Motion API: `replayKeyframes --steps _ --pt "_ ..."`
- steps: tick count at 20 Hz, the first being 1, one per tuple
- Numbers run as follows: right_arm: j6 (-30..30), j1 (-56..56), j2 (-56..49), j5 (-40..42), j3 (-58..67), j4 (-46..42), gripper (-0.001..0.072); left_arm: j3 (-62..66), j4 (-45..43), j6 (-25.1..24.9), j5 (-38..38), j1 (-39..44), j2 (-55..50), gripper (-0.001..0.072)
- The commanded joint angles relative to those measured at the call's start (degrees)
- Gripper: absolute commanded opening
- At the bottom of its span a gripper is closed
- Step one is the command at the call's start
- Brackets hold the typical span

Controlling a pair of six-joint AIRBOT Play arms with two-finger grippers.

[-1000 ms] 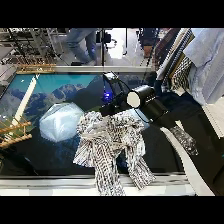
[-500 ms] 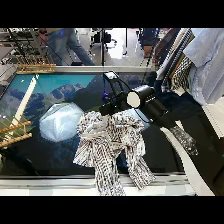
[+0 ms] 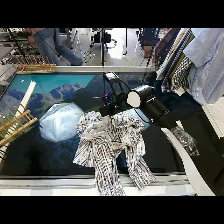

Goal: Fold the clothes and pants, and hang the long-sleeved shirts on hangers.

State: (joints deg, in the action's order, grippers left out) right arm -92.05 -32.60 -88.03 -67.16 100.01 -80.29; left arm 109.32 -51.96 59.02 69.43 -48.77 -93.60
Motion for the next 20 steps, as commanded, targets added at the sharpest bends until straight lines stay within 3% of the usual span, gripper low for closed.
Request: replayKeyframes --steps 1,3,6,13,16,20 --pt "0.0 0.5 1.3 -0.1 1.4 -6.4 0.0032 0.0 35.2 -16.0 12.3 1.2 6.3 0.0016" --pt "-1.5 2.5 2.2 0.7 3.5 -9.9 0.0031 0.0 43.8 -18.4 24.2 4.4 6.9 0.0015" --pt "-3.6 7.6 2.6 0.7 6.1 -11.3 0.0031 -2.7 39.4 -18.4 35.8 14.6 6.9 0.0014" --pt "-4.5 18.8 2.5 1.4 6.5 -11.4 0.0031 -20.0 16.5 -18.9 36.6 40.3 6.9 0.0013" --pt "-4.3 20.2 2.5 1.4 6.5 -11.3 0.0031 -24.3 15.1 -21.6 36.6 46.6 6.9 0.0013" --pt "-3.8 19.8 2.4 1.9 6.5 -10.9 0.0031 -24.5 15.1 -22.0 34.0 48.8 6.9 0.0013"
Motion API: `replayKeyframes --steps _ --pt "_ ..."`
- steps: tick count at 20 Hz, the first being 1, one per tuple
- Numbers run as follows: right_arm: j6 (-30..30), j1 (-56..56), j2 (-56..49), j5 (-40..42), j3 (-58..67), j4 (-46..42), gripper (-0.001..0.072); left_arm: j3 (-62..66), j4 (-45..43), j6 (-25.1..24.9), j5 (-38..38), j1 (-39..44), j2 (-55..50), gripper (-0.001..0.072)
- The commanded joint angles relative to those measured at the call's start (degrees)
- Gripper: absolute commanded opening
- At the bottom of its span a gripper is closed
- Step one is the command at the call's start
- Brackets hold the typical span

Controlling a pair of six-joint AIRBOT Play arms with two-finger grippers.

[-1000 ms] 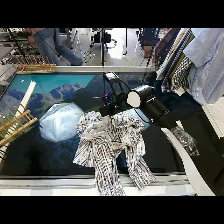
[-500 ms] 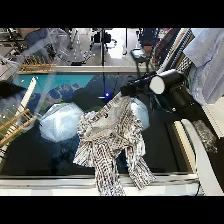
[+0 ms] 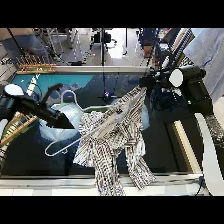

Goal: Fold the clothes and pants, and hang the long-sleeved shirts on hangers.

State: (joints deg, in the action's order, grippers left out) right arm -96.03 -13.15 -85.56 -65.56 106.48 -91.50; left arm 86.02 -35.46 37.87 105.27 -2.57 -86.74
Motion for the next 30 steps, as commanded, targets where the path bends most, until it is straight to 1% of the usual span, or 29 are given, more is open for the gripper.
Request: replayKeyframes --steps 1,4,7,9,13,15,16,17,19,20,22,23,24,25,26,27,28,29,30 --pt "0.1 0.2 0.0 0.1 0.1 0.9 0.0031 -1.2 -1.4 -0.3 -4.5 2.5 0.0 0.0013" --pt "1.0 -0.9 0.1 -0.6 0.1 3.7 0.0031 -1.2 -1.4 0.2 -12.5 2.8 0.0 0.0013" --pt "2.8 -4.6 0.2 -3.4 0.1 4.4 0.0031 -1.2 -1.6 0.2 -17.7 3.9 -0.3 0.0013" --pt "4.2 -8.0 0.8 -4.3 0.1 4.3 0.0031 -1.2 -1.4 0.2 -17.5 4.6 -0.9 0.0013" --pt "6.4 -13.8 4.1 -4.5 0.1 4.3 0.0031 -1.2 -1.4 0.0 -13.1 5.6 -2.4 0.0012" --pt "9.2 -15.7 6.5 -6.2 0.1 4.3 0.0031 -1.2 -1.4 -1.4 -11.1 5.6 -2.8 0.0012" --pt "9.6 -16.3 7.6 -8.2 0.1 4.6 0.0031 -1.2 -1.4 -1.0 -11.6 5.5 -2.8 0.0013" --pt "9.6 -17.0 8.9 -11.6 0.1 6.8 0.0031 -1.2 -1.1 -0.3 -13.1 5.4 -2.8 0.0013" --pt "10.3 -19.1 11.2 -18.7 0.1 14.8 0.0031 -1.2 2.5 -0.7 -17.1 5.3 -2.8 0.0013" --pt "11.8 -20.9 12.1 -21.0 0.1 17.2 0.0031 -1.2 6.4 -2.7 -18.4 5.3 -2.9 0.0013" --pt "15.1 -23.9 12.8 -22.4 0.1 17.2 0.0031 -1.4 18.7 -11.7 -18.7 5.6 -3.6 0.0013" --pt "17.8 -24.8 12.8 -22.6 0.0 17.2 0.0031 -1.4 25.2 -15.1 -18.7 5.6 -4.2 0.0013" --pt "20.3 -25.2 12.8 -22.8 0.0 16.8 0.0031 -1.4 30.2 -17.4 -18.3 5.6 -5.0 0.0013" --pt "21.6 -25.2 12.8 -22.7 0.0 15.8 0.0032 -1.4 34.0 -19.1 -17.1 5.6 -6.0 0.0013" --pt "22.3 -25.0 12.9 -22.6 0.1 13.8 0.0104 -1.4 35.9 -20.2 -15.3 5.6 -6.9 0.0013" --pt "23.9 -25.0 13.1 -22.0 0.1 9.7 0.0321 -1.4 36.2 -20.8 -13.3 5.5 -7.6 0.0013" --pt "27.9 -25.0 13.6 -20.7 0.1 4.0 0.0425 -1.4 35.5 -20.8 -11.9 5.4 -8.3 0.0013" --pt "33.4 -25.0 14.3 -18.2 0.1 -1.3 0.0428 -1.4 35.5 -20.8 -10.6 5.3 -8.8 0.0013" --pt "41.1 -24.8 15.1 -14.9 0.1 -7.1 0.0481 -1.4 35.5 -20.8 -9.8 5.3 -9.1 0.0013"
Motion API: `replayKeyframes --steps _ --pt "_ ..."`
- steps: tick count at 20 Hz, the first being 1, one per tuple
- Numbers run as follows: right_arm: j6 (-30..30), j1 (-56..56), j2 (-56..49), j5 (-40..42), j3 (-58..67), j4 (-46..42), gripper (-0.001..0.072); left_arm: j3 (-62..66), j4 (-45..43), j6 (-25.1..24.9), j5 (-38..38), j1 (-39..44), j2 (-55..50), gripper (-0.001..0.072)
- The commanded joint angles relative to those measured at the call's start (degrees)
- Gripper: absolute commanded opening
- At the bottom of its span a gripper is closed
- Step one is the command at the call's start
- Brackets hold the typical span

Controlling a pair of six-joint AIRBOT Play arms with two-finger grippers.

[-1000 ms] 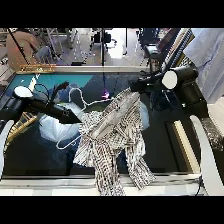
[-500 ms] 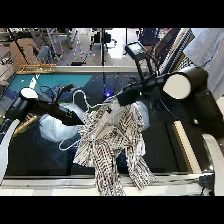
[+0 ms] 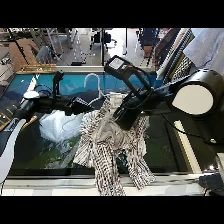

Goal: Fold the clothes and pants, and hang the long-sleeved shirts on hangers.

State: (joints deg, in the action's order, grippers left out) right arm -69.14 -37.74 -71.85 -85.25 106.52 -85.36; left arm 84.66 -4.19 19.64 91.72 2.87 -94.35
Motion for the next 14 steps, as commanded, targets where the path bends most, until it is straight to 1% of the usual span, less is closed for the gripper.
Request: replayKeyframes --steps 1,2,3,6,8,10,11,12,13,14 --pt "21.3 0.5 1.6 8.0 0.0 -17.9 0.0516 0.0 4.2 -2.8 3.7 -0.1 -1.6 0.0013" --pt "27.3 1.9 1.3 10.2 0.0 -19.6 0.0513 0.0 4.3 -3.8 3.7 -0.1 -1.6 0.0013" --pt "31.7 3.6 0.5 10.6 -0.1 -19.0 0.0513 0.0 4.3 -4.1 3.7 -0.1 -1.6 0.0013" --pt "33.7 6.8 -3.6 9.6 -2.5 -11.4 0.0511 0.0 4.3 -4.0 3.7 -0.1 -1.6 0.0013" --pt "38.3 6.4 -6.3 10.9 -4.8 -5.2 0.0492 0.0 4.2 -4.0 3.7 -0.1 -1.6 0.0014" --pt "38.8 5.8 -9.0 14.8 -5.1 -1.4 0.0490 0.0 4.2 -4.0 3.6 -0.1 -1.6 0.0014" --pt "38.8 5.8 -10.2 17.6 -5.1 -1.4 0.0461 0.0 4.2 -4.0 3.7 -0.1 -1.6 0.0014" --pt "38.8 5.9 -11.3 20.1 -5.2 -1.4 0.0384 0.0 4.3 -4.0 3.7 -0.1 -1.6 0.0014" --pt "38.8 5.9 -12.0 20.7 -5.1 -1.4 0.0218 0.0 4.2 -4.1 3.2 -0.1 -1.6 0.0014" --pt "38.9 5.9 -12.1 19.7 -5.2 -1.4 0.0118 0.0 4.2 -4.3 1.4 -0.2 -1.6 0.0058"
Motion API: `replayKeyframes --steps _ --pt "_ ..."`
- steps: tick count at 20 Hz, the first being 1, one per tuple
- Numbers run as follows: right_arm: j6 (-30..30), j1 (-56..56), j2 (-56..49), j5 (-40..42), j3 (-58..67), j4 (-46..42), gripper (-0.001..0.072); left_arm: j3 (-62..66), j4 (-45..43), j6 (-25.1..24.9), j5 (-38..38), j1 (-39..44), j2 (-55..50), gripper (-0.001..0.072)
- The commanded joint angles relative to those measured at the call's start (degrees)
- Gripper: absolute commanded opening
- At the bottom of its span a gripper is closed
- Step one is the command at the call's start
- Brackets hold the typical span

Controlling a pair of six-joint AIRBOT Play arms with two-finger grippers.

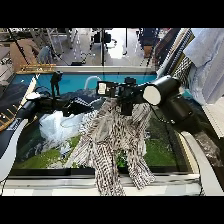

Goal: Fold the clothes and pants, and hang the long-sleeved shirts on hangers.

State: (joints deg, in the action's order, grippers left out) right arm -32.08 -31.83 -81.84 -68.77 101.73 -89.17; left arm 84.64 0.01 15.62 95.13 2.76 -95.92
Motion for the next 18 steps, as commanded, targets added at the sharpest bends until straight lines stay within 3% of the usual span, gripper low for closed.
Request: replayKeyframes --steps 1,2,3,6,8,9,12,14,15,18 --pt "3.3 0.0 -2.1 0.8 -0.3 2.8 0.0055 0.0 -1.0 -0.4 -5.2 -0.9 0.0 0.0320" --pt "4.1 0.0 -2.0 -1.9 -0.3 3.5 0.0031 0.0 -1.6 0.9 -9.8 -1.9 0.0 0.0704" --pt "4.0 0.0 -2.0 -5.0 -0.4 3.4 0.0030 0.1 -2.4 6.1 -12.9 -3.3 0.0 0.0720" --pt "1.1 0.9 -2.5 -8.7 -0.4 3.4 0.0028 3.7 -14.2 9.8 -10.7 -7.8 0.5 0.0720" --pt "-5.0 2.2 -3.4 -8.9 -0.4 3.3 0.0027 8.0 -19.2 13.6 -11.0 -11.0 1.2 0.0718" --pt "-10.7 3.0 -3.8 -8.7 -0.4 2.5 0.0027 10.9 -21.0 18.0 -12.2 -12.7 1.9 0.0706" --pt "-40.0 5.4 -3.5 -1.7 0.0 -7.7 0.0027 15.4 -34.3 34.3 -16.8 -15.1 6.3 0.0590" --pt "-52.9 7.5 -3.5 1.5 2.1 -11.0 0.0027 15.3 -42.6 43.5 -16.5 -14.6 8.8 0.0591" --pt "-56.1 8.3 -3.5 2.4 3.7 -11.9 0.0028 15.1 -43.9 47.6 -14.9 -13.7 8.8 0.0591" --pt "-56.4 9.0 -3.5 2.1 9.5 -11.7 0.0028 6.6 -38.7 46.1 -16.5 -8.1 8.8 0.0593"
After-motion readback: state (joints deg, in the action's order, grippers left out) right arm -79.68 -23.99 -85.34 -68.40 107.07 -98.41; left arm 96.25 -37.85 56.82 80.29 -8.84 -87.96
